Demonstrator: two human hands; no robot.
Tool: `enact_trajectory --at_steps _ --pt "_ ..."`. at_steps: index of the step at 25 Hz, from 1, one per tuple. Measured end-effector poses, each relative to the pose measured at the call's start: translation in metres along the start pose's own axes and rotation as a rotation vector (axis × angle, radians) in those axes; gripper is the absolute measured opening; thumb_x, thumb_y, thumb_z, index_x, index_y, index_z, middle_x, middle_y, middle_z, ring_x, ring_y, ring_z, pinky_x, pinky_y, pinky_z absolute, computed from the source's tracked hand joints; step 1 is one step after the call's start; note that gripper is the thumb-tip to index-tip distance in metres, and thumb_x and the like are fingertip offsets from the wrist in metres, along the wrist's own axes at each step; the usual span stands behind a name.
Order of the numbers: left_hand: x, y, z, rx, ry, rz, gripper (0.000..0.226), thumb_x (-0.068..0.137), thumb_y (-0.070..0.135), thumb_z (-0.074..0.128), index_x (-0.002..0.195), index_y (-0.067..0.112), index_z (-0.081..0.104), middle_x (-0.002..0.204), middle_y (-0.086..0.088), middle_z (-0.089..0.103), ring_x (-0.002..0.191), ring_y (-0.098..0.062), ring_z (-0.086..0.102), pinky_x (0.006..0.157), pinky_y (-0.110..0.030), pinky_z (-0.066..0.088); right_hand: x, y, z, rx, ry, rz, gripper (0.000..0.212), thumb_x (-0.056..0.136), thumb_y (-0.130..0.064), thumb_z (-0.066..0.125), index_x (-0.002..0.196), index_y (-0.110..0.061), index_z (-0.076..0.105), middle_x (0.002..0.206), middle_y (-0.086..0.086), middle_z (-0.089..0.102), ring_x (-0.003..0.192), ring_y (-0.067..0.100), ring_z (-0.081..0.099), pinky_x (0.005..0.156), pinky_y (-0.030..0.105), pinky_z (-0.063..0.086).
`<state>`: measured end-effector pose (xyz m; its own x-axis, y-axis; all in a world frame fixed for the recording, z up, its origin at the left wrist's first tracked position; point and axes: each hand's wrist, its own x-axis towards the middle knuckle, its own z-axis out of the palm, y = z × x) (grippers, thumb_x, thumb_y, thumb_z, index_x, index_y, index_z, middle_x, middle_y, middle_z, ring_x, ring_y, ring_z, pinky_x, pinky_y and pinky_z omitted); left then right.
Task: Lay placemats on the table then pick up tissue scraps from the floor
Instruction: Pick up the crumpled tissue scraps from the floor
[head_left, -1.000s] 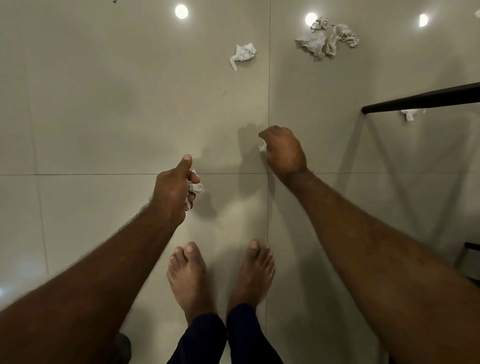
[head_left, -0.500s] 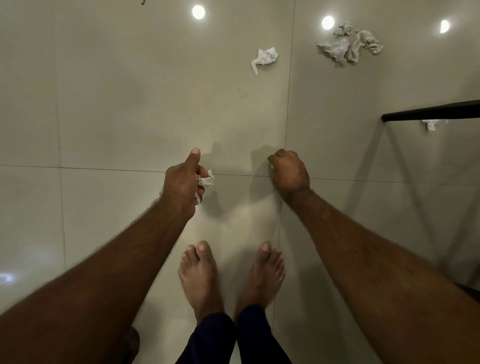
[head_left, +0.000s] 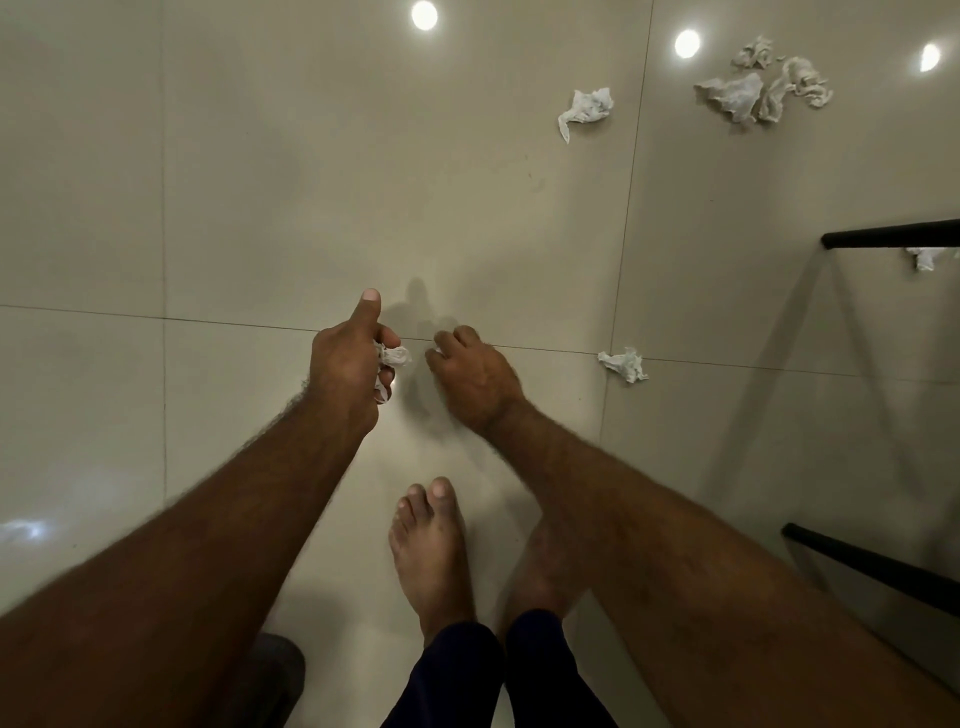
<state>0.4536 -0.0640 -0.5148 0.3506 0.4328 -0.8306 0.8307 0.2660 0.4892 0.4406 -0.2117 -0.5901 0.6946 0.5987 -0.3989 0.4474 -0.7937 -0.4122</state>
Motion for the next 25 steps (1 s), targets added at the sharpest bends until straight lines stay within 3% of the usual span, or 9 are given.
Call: enact_trajectory --at_steps 6,12,15,19,21,25 --pt "0.006 -0.005 -0.001 0.008 0.003 -0.011 0.057 0.096 0.058 0.060 0.062 0.012 0.059 0.047 -0.002 0.057 0.035 -0.016 0.042 0.039 -0.018 0.029 -0.001 0.018 -0.005 -0.003 -0.057 0.001 0.013 0.089 0.000 0.058 0.096 0.000 0.068 0.106 0.016 0.063 0.104 0.036 0.055 0.071 0.042 0.050" --pt "0.000 -0.004 0.011 0.013 -0.025 -0.021 0.056 0.095 0.058 0.060 0.061 0.013 0.057 0.047 -0.001 0.056 0.036 -0.016 0.041 0.041 -0.018 0.028 -0.081 0.113 -0.037 0.119 0.274 0.400 0.012 0.073 0.009 0.065 0.077 -0.001 0.069 0.090 0.018 0.068 0.084 0.039 0.061 0.068 0.036 0.045" --pt "-0.004 -0.004 0.025 0.028 -0.053 -0.014 0.056 0.096 0.057 0.060 0.062 0.013 0.057 0.049 -0.002 0.056 0.036 -0.016 0.042 0.041 -0.018 0.028 -0.110 0.140 -0.035 0.070 0.288 0.561 0.008 0.080 0.003 0.062 0.083 0.002 0.069 0.094 0.018 0.067 0.087 0.040 0.059 0.067 0.036 0.045" --pt "-0.009 -0.004 0.040 0.040 -0.096 -0.005 0.056 0.095 0.057 0.061 0.061 0.013 0.057 0.049 -0.003 0.055 0.035 -0.016 0.041 0.041 -0.017 0.028 -0.119 0.140 -0.018 0.068 0.250 0.549 0.022 0.084 -0.014 0.069 0.101 -0.001 0.069 0.103 0.017 0.063 0.096 0.039 0.055 0.072 0.041 0.051" --pt "-0.010 -0.006 0.045 0.052 -0.104 0.005 0.057 0.096 0.057 0.061 0.061 0.012 0.057 0.049 -0.003 0.055 0.035 -0.016 0.041 0.041 -0.017 0.028 -0.119 0.140 -0.014 0.054 0.264 0.528 0.015 0.081 -0.005 0.068 0.096 -0.003 0.069 0.100 0.015 0.064 0.092 0.039 0.056 0.066 0.038 0.048" --pt "-0.018 -0.005 0.051 0.091 -0.161 -0.004 0.056 0.097 0.057 0.061 0.064 0.011 0.059 0.050 -0.003 0.056 0.036 -0.016 0.043 0.040 -0.019 0.029 -0.116 0.148 -0.015 0.077 0.254 0.533 0.021 0.073 0.011 0.061 0.088 -0.001 0.070 0.095 0.015 0.067 0.088 0.038 0.058 0.062 0.030 0.037"
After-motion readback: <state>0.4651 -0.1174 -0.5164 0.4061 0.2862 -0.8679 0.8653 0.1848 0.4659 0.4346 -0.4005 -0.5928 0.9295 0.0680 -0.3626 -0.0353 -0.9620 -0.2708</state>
